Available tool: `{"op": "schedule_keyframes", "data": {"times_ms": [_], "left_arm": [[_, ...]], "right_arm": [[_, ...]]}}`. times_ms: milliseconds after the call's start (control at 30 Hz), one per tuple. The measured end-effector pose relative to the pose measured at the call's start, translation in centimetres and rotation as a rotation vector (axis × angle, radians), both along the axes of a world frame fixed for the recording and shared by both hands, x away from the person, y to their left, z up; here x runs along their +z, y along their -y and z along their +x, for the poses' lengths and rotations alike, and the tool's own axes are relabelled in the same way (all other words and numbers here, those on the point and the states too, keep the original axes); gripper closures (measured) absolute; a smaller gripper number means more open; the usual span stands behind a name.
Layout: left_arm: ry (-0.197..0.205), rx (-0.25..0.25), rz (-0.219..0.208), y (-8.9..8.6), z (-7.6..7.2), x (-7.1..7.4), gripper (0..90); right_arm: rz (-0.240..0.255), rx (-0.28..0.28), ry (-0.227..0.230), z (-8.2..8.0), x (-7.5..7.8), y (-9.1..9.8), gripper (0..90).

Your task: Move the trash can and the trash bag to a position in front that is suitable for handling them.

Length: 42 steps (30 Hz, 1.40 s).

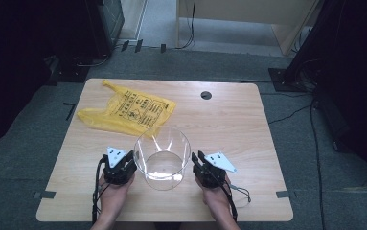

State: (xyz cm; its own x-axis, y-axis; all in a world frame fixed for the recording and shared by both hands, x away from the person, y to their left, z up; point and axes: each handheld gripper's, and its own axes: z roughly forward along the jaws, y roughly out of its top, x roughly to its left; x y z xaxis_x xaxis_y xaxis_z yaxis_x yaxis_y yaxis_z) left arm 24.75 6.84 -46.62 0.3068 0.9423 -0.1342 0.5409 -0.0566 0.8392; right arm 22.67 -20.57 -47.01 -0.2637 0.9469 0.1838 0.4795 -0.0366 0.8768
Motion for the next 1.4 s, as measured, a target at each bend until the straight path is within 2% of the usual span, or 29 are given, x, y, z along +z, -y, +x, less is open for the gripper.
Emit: {"op": "schedule_keyframes", "data": {"times_ms": [100,367,600,767,1000,1100,1200,1400], "left_arm": [[0.002,-0.006,0.000,1.2,0.0,0.1,80.0],[0.001,-0.003,-0.007,3.4,-0.1,0.1,86.6],[-0.001,-0.008,-0.013,4.4,-0.2,0.1,89.9],[0.006,-0.009,-0.004,4.1,-0.3,0.1,89.3],[0.000,0.009,-0.024,3.5,-0.4,0.0,90.0],[0.004,0.026,-0.018,3.4,-0.6,0.1,90.0],[0.014,0.024,-0.018,2.7,-0.9,0.0,90.0],[0.008,0.032,-0.023,1.2,-1.2,0.0,90.0]], "right_arm": [[-0.001,-0.012,-0.012,0.0,-0.2,0.3,76.1],[-0.007,-0.025,-0.007,0.2,-0.4,1.9,81.1],[-0.008,-0.037,-0.001,0.5,-0.4,2.5,86.0],[-0.011,-0.015,0.006,0.6,-0.4,2.6,87.4],[-0.009,0.018,0.010,0.7,-0.5,2.1,89.7],[-0.008,0.025,0.014,0.7,-0.5,1.8,90.0],[0.010,0.032,0.009,0.7,-0.5,1.4,90.0],[-0.010,0.063,0.009,0.5,-0.7,0.0,90.0]]}}
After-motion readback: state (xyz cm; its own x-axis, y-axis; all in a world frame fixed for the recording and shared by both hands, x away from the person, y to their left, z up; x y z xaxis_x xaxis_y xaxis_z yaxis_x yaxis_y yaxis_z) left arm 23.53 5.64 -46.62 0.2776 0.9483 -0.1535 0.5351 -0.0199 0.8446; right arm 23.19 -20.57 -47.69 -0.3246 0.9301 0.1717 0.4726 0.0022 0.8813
